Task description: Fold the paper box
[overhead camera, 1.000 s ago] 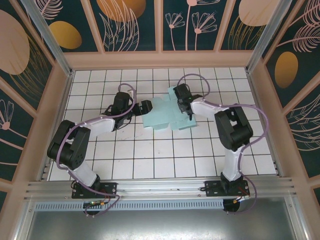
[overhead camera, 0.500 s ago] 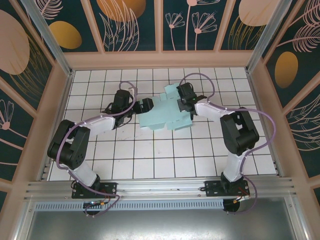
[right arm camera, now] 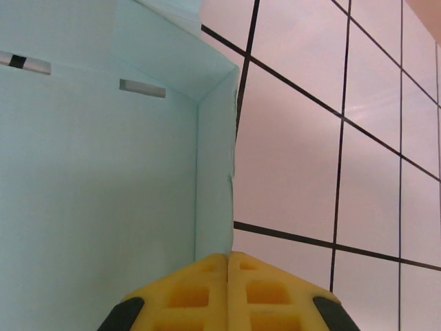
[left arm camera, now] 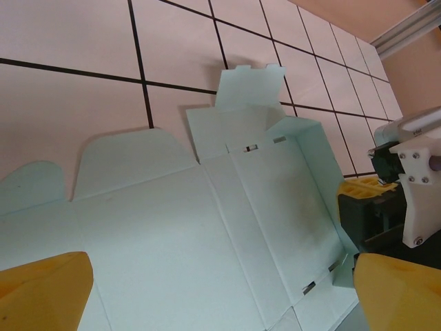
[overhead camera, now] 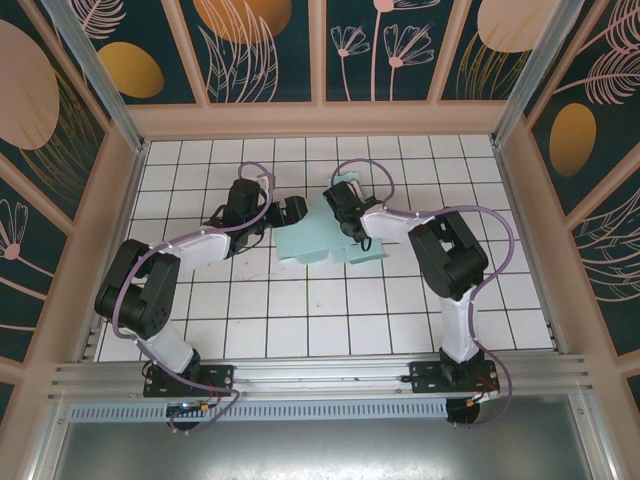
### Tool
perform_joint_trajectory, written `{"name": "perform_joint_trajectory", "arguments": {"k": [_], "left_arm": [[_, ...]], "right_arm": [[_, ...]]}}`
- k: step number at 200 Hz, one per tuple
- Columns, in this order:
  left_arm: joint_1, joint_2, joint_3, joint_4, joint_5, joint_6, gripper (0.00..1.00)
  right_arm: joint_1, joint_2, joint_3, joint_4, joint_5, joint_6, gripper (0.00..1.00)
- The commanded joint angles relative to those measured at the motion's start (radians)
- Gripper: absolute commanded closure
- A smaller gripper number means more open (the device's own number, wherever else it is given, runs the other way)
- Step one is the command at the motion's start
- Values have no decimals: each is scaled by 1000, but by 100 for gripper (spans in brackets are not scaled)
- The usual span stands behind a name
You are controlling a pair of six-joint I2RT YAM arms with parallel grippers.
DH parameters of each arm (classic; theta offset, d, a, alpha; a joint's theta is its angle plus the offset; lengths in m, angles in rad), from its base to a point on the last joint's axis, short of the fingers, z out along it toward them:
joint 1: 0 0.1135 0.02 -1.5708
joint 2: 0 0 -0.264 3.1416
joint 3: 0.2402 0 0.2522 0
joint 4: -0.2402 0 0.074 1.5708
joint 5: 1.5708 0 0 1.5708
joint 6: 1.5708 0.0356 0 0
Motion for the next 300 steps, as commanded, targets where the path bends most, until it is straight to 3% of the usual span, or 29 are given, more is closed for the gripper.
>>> {"name": "perform_joint_trajectory", "arguments": {"k": [1, 23, 69, 94, 109, 144, 216, 300], "left_arm": [[6, 12, 32, -11, -7, 31, 3], [6, 35, 60, -22, -46, 44, 2], [6, 99, 148, -5, 17, 59, 1], [4, 77, 109, 79, -11, 76, 1], [4, 79, 97, 100, 16, 121, 7], [4, 170, 189, -86, 37, 262, 15], [4, 322, 319, -179, 191, 334, 21], [4, 480, 481, -234, 241, 347, 29]], "right_arm": [[-29, -99, -69, 61, -138, -8, 100], [-46, -193, -168, 191, -233, -42, 100], [-65, -270, -286, 356, -219, -116, 100], [-88, -294, -308, 369, -275, -82, 100], [-88, -306, -320, 371, -319, -61, 100], [-120, -326, -349, 378, -436, -37, 100], [-120, -333, -357, 364, -476, -41, 100], [-121, -328, -357, 358, -494, -27, 100]]}}
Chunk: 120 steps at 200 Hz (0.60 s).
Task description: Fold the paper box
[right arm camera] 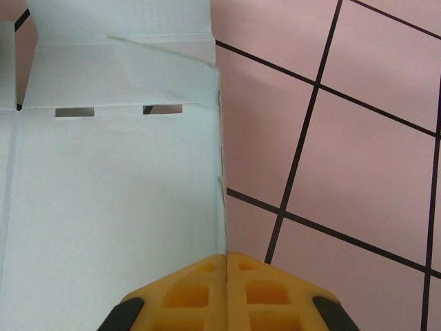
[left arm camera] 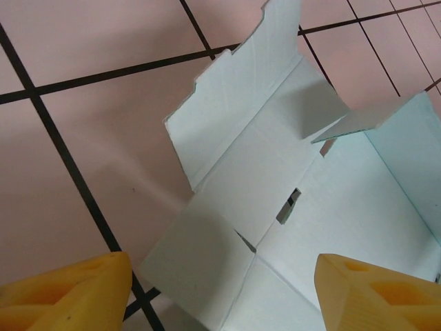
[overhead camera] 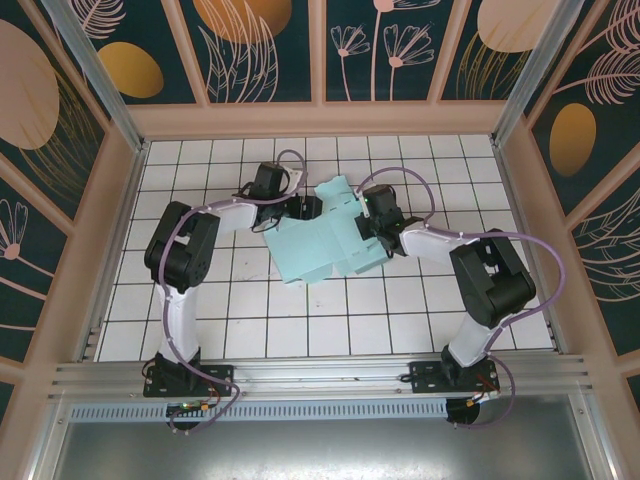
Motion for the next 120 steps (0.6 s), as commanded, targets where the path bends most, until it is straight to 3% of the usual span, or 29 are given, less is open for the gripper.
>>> {"name": "perform_joint_trajectory", "arguments": {"k": [1, 33, 62, 87, 120], "left_arm": [[3, 41, 44, -39, 40, 25, 29], [1, 57, 76, -63, 12, 20, 15], [-9, 55, 84, -23, 103, -7, 21], [-10, 22, 26, 100, 259, -59, 21], [-10, -23, 1, 115, 271, -81, 23]], "right_arm": [[-3, -31, -6, 11, -9, 23, 100], [-4, -27, -1, 9, -19, 26, 100], [-4, -12, 11, 4, -18, 31, 100], [-4, -10, 16, 3, -12, 30, 100], [-5, -8, 10, 1, -10, 30, 100]]}}
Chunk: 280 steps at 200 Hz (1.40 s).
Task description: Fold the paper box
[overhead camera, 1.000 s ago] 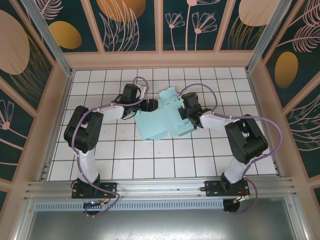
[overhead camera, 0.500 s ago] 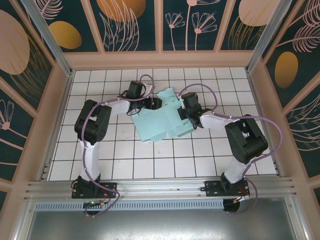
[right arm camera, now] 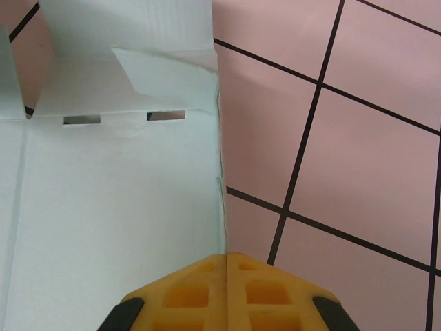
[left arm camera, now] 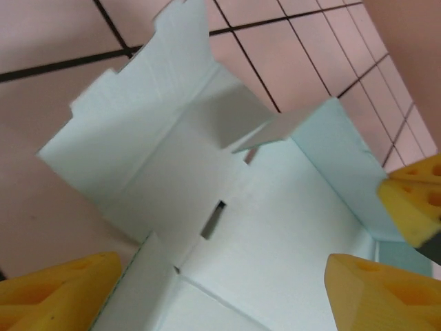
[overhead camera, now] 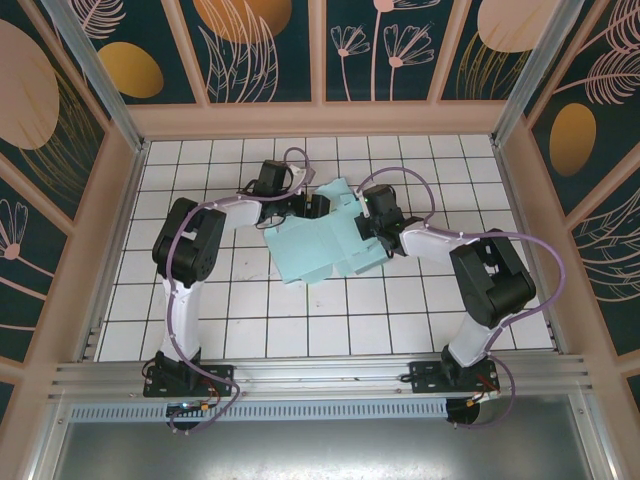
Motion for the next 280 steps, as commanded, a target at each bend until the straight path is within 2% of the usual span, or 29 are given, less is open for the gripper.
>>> {"name": "perform_joint_trajectory", "arguments": {"k": [1, 51, 85, 99, 127, 159, 173, 176, 184, 216, 235, 261, 280], "left_arm": [[-5, -63, -23, 55, 79, -31, 24], [-26, -71, -9, 8, 124, -17, 25], [-81, -68, 46, -213, 50, 130, 25], [-89, -44, 64, -285, 43, 156, 29], [-119, 40, 151, -497, -109, 231, 32], [-122, 140, 197, -579, -277, 213, 37], [-123, 172, 189, -562, -280, 205, 41], [-122, 178, 183, -553, -273, 204, 45], [-122, 191, 168, -529, -246, 199, 48], [-121, 198, 84, -397, -172, 148, 50], [-112, 160, 63, -350, -105, 140, 59], [-107, 65, 90, -338, -116, 149, 57], [-100, 23, 120, -328, -94, 128, 52]], "right_arm": [[-5, -7, 10, 3, -4, 23, 100], [-5, 11, 22, 9, -16, 32, 100], [-5, 15, 26, 7, -8, 28, 100], [-5, 17, 24, 9, -4, 27, 100], [-5, 27, 32, 8, -2, 27, 100], [-5, 33, 42, 7, -6, 29, 100], [-5, 29, 42, 5, -2, 28, 100], [-6, 29, 42, 4, -2, 28, 100], [-7, 28, 42, 4, 2, 26, 100], [-10, 15, 30, -3, 9, 23, 100], [-13, 8, 26, -2, 6, 24, 100], [-12, 11, 29, -1, 0, 25, 100], [-13, 11, 29, 1, -2, 30, 100]]}}
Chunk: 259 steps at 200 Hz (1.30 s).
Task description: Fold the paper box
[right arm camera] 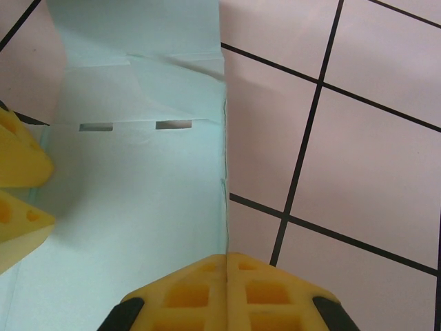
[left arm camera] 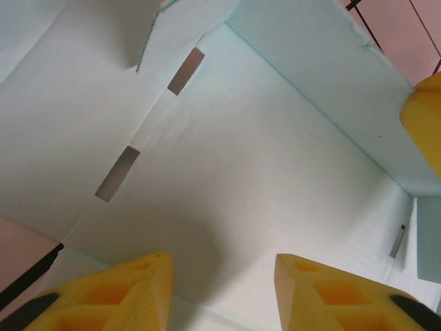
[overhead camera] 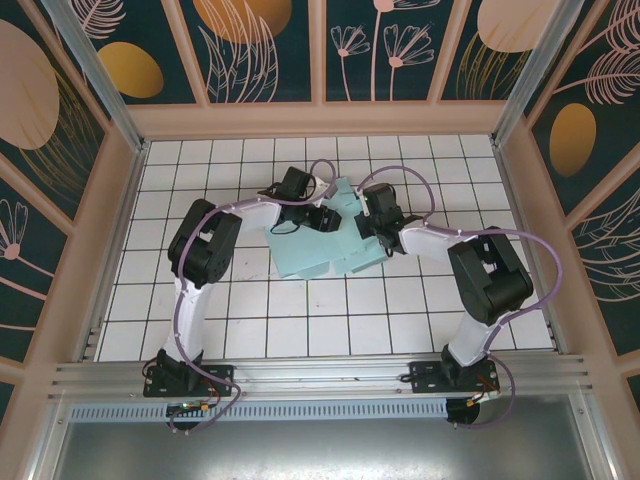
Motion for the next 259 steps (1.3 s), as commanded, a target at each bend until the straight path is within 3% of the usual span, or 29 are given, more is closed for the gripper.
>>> {"name": "perform_joint_trajectory", "arguments": {"k": [1, 50, 76, 103, 151, 182, 230, 259], "left_arm": [[7, -39, 0, -80, 9, -39, 51], [23, 4, -23, -36, -61, -75, 50], [23, 41, -92, 97, -57, -138, 50], [21, -26, -140, 211, -42, -198, 46], [34, -237, -135, 289, -175, -255, 20], [78, -230, -40, 260, -126, -359, 6], [51, -117, 210, 41, -78, -257, 8], [12, -50, 346, -115, -80, -166, 23]], "right_arm": [[-4, -10, 13, 0, 6, 15, 100], [-5, -28, -17, 14, 15, 18, 100], [-11, -28, -22, 19, 12, 15, 100], [-13, -37, -21, 22, 7, 12, 100], [-14, -105, -103, 138, -44, -10, 100], [-17, -159, -182, 250, -93, -24, 100], [-15, -215, -252, 361, -138, -44, 100], [-16, -211, -246, 353, -136, -47, 100]]}}
